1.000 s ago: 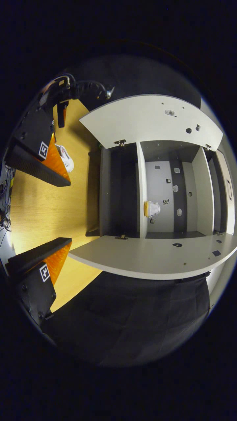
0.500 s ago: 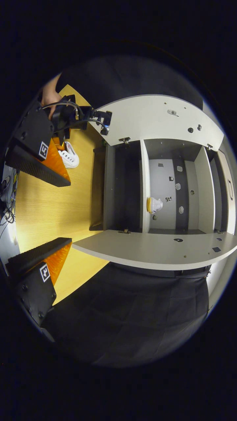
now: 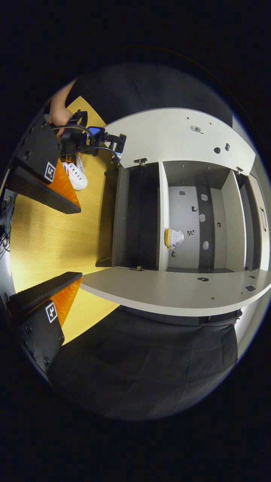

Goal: Grab one shoe with the right hand and put it into the shoe cabinet, grab the other shoe with the left hand and put it into the shoe cabinet; then close the right door with the right hand and the left door with the left hand.

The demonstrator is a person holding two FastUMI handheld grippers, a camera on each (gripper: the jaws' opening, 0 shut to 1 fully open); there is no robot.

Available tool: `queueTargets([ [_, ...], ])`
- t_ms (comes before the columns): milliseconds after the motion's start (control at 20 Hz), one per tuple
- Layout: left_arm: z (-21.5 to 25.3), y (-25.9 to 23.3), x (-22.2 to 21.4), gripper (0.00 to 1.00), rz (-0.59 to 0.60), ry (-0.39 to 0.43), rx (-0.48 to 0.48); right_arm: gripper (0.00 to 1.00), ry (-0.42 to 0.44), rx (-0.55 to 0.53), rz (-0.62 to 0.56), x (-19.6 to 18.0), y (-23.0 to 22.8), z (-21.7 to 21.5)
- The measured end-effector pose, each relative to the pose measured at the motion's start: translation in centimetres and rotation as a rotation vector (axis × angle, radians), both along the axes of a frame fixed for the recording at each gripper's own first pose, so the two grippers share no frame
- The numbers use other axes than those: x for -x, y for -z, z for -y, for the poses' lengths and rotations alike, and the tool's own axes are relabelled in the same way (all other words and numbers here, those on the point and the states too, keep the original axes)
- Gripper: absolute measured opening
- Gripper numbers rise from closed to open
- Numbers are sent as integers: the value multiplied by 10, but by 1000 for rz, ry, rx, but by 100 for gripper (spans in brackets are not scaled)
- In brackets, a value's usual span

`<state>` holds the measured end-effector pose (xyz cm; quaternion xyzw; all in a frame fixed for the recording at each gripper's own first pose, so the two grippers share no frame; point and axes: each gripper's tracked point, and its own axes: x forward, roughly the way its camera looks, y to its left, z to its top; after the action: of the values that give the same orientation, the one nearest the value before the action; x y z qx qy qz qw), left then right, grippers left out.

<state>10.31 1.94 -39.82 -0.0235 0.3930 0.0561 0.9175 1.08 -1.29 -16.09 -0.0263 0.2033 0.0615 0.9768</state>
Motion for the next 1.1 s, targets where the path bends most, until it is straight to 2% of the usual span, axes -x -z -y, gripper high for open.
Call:
queueTargets([
  [100,0,-1,1,7,-21,-10,22,99,-8,4,-1,-2,4,5],
  [200,2,-5,4,5,-49,-54,63,98,-15,7,-11,-2,10,10],
  [300,5,-24,2,5,-28,-114,115,99,-24,-6,-15,-2,12,12],
  [450,8,-70,3,5,17,-144,122,99,-38,-8,-4,-4,13,14],
  [800,15,-205,-9,5,182,-76,80,99,-78,-39,13,-2,3,15],
  [950,20,-262,-30,5,251,-72,117,98,-105,-42,21,2,-2,16],
  [1100,18,-315,-67,5,319,-59,109,99,-113,-78,12,1,-8,15],
])
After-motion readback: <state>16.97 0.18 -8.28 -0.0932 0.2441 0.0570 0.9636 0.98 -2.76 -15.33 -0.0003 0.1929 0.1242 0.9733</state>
